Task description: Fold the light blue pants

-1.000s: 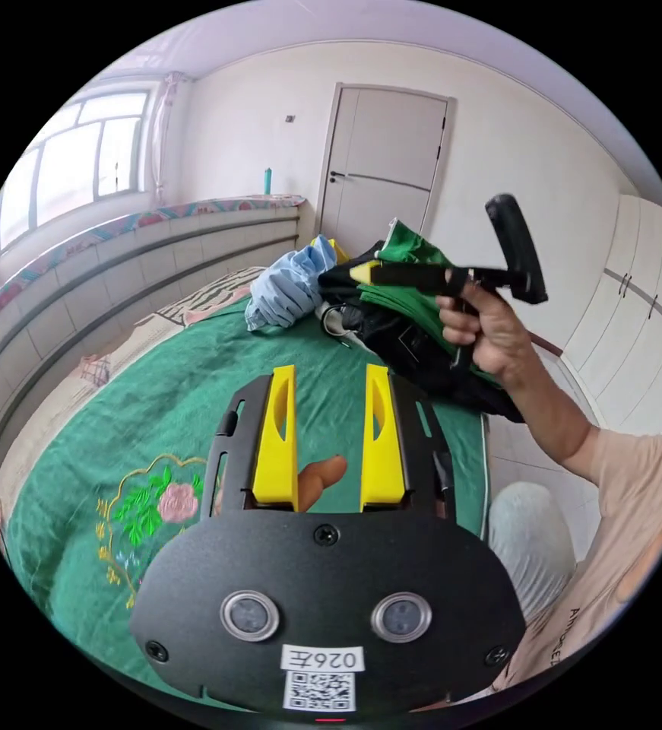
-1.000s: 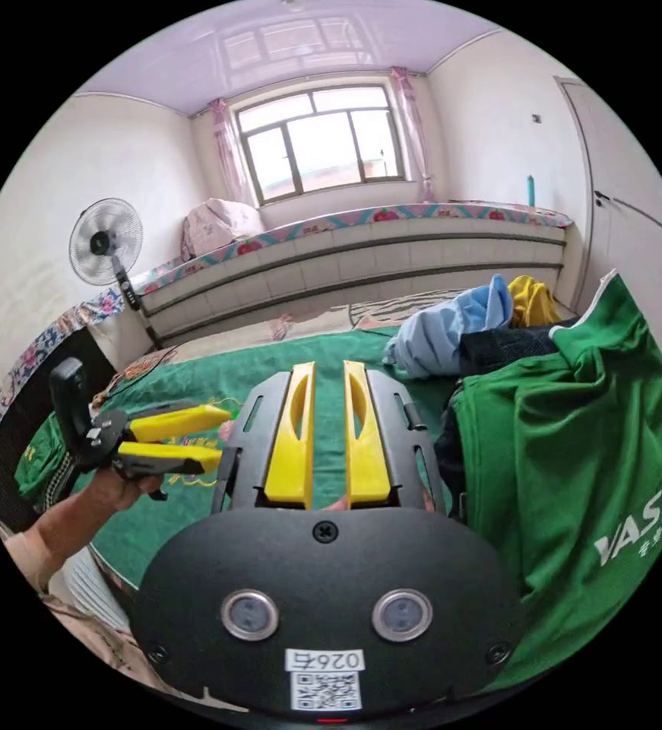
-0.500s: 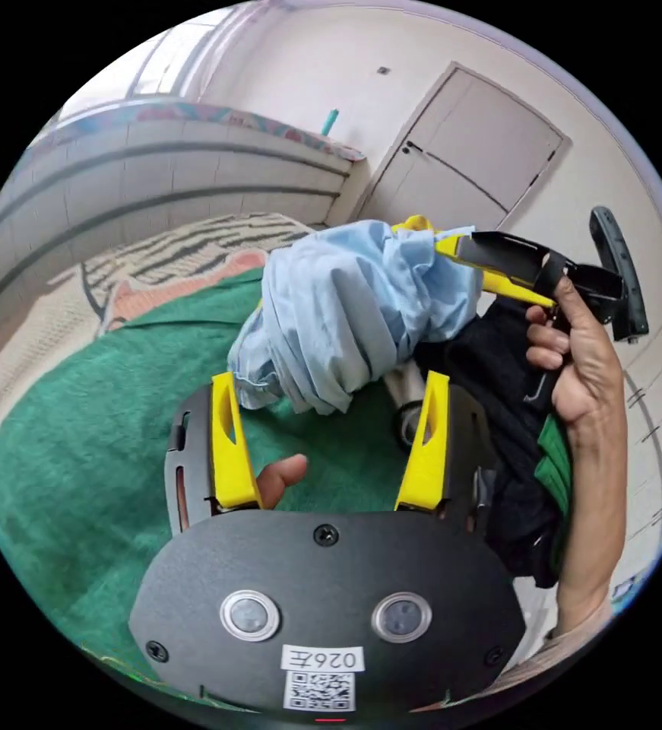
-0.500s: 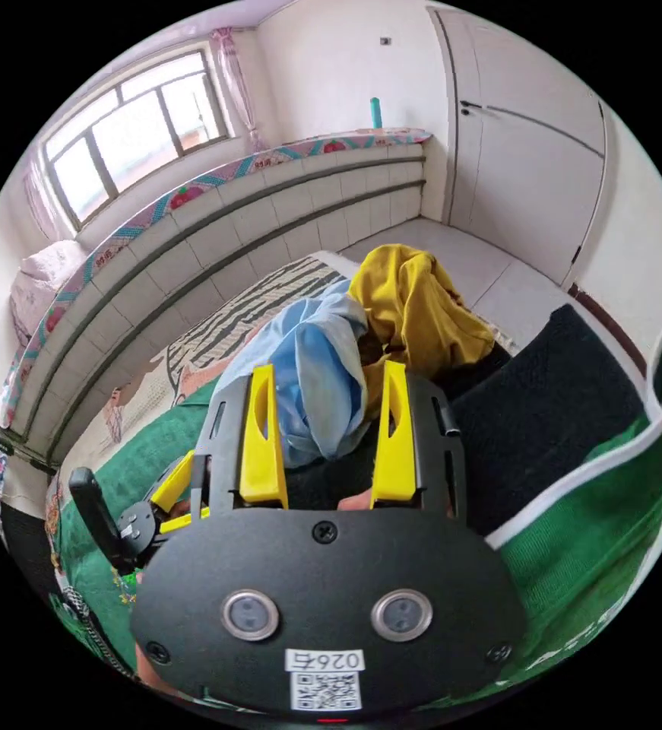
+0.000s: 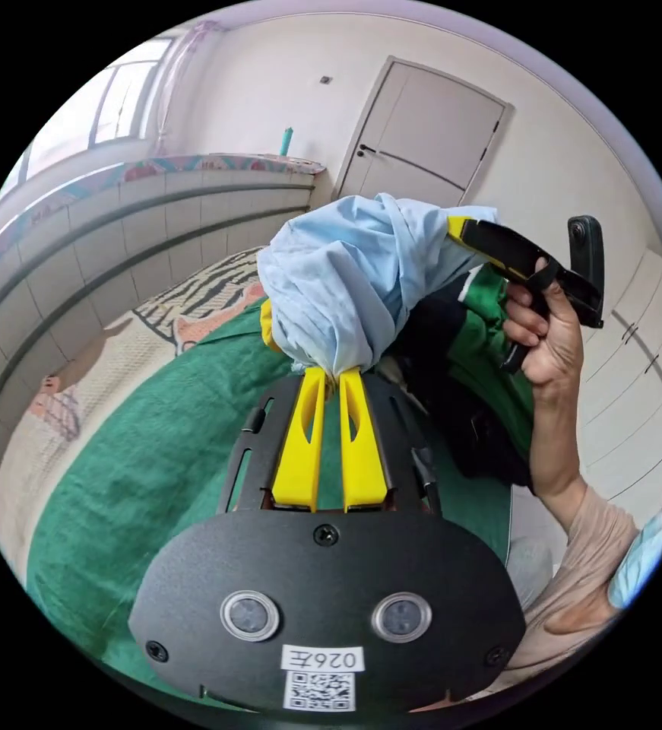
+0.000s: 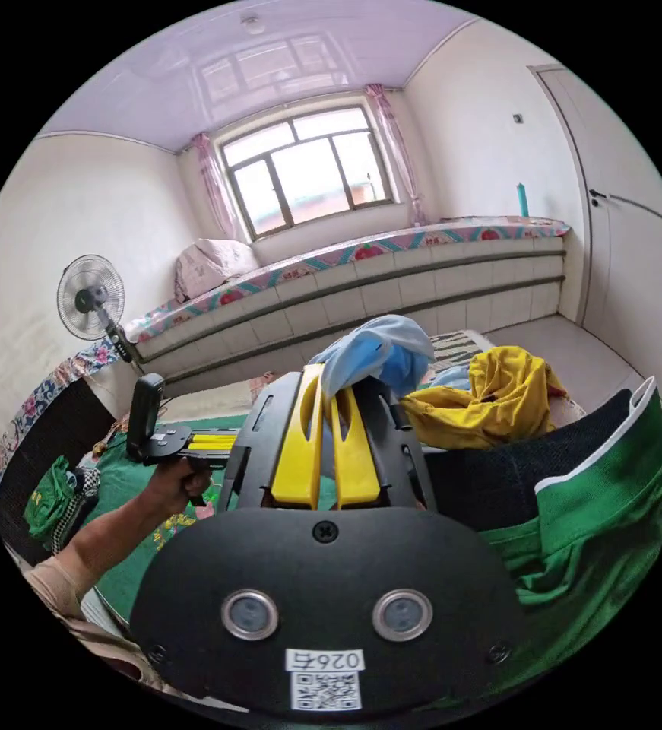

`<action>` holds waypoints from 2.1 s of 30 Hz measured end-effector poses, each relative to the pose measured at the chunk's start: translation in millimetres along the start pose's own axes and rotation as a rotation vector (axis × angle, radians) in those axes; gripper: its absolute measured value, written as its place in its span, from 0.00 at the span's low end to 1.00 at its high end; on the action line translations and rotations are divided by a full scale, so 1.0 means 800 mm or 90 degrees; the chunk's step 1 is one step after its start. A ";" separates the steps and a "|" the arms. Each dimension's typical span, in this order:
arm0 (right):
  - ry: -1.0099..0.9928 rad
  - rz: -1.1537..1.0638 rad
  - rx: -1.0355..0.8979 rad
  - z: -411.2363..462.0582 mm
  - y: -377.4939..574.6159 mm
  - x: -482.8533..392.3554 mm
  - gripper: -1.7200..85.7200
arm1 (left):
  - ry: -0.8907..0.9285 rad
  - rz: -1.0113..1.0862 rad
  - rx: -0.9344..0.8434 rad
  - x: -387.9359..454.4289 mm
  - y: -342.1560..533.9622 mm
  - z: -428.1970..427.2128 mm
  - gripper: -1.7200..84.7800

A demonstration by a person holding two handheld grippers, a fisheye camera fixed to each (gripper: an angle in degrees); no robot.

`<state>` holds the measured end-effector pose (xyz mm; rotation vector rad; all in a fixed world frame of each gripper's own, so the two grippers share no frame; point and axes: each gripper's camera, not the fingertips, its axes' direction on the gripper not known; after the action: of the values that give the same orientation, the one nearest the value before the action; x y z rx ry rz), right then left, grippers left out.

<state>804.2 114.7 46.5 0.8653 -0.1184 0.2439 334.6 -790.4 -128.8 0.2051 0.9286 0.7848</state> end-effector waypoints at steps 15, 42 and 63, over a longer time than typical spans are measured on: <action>-0.192 -0.301 -0.171 -0.055 0.223 -0.489 0.00 | 0.014 -0.143 0.119 0.038 0.508 -0.320 0.24; -0.101 -0.352 -0.097 -0.183 0.136 -0.581 0.01 | 0.056 -0.267 0.148 0.111 0.903 -0.499 0.02; -0.084 0.009 -0.308 0.045 0.043 -0.377 0.03 | -0.295 -0.241 0.271 0.263 0.938 -0.773 0.14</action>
<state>503.9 58.9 34.5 0.3989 -0.2932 0.1615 -462.7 -214.2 -277.6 0.5419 0.6516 0.1658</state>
